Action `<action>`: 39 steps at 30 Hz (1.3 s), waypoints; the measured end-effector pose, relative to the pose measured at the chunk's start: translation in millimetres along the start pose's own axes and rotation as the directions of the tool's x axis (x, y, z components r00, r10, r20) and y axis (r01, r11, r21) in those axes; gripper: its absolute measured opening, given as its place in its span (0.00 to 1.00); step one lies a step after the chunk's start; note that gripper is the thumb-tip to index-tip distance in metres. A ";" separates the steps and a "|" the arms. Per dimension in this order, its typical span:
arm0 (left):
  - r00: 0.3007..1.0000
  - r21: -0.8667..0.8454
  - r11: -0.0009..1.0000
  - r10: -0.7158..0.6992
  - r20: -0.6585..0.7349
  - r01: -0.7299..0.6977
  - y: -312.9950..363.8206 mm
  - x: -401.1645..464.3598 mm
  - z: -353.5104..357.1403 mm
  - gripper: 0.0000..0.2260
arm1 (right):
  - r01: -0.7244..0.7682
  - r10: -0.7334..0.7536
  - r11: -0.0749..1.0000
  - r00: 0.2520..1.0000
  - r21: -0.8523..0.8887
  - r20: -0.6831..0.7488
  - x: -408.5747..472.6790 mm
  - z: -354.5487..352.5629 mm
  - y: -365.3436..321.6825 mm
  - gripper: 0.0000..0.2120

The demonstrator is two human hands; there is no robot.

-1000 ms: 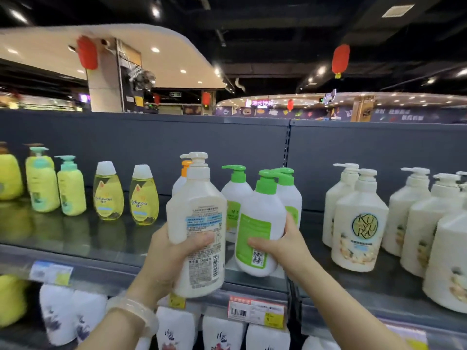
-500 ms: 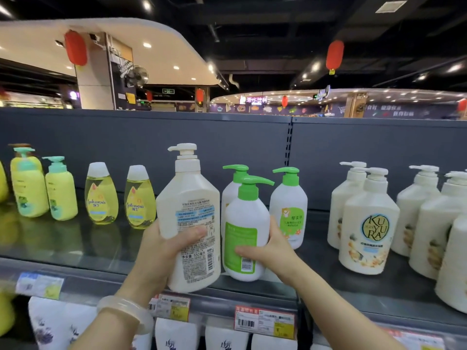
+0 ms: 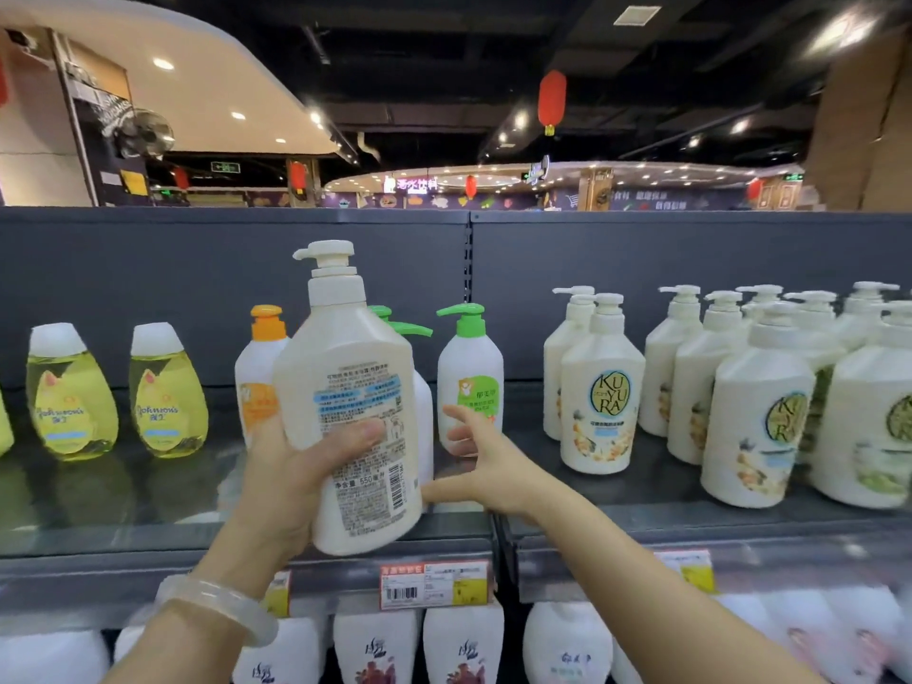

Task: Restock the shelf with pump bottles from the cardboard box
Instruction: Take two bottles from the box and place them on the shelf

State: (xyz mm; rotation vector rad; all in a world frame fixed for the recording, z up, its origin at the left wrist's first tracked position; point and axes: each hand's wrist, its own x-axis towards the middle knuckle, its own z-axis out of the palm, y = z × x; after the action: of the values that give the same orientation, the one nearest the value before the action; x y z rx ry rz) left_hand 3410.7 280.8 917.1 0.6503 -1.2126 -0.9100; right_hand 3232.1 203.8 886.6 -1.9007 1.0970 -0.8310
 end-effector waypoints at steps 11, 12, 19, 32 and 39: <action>0.977 -0.110 0.984 -0.123 0.172 0.143 -75.3 26.6 126.9 0.20 | -0.060 0.183 0.970 0.815 0.235 -0.550 -104.6 -110.2 45.9 0.09; 0.975 -0.101 0.984 -0.127 0.184 0.148 -81.6 29.2 136.6 0.21 | -0.073 0.184 0.974 0.805 0.214 -0.564 -112.6 -115.2 48.8 0.09; 0.939 0.061 0.988 -0.154 0.306 0.142 -113.5 44.1 178.7 0.25 | -0.061 0.211 0.968 0.724 0.243 -0.657 -146.3 -138.3 63.9 0.06; 0.795 0.189 0.917 -0.400 0.457 0.352 -134.3 38.1 158.9 0.44 | -0.141 0.069 0.988 0.755 -0.058 -0.652 -129.8 -105.9 71.7 0.13; 0.835 0.001 0.918 -0.362 0.415 0.397 -121.4 25.8 148.7 0.29 | -0.111 -0.052 0.973 0.748 -0.203 -0.662 -116.3 -70.5 69.9 0.44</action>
State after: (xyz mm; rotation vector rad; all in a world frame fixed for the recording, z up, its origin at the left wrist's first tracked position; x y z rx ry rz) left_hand 3240.4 203.9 866.2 0.6638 -1.4299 -1.4844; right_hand 3098.6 264.2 842.9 -1.7913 1.7096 -1.4914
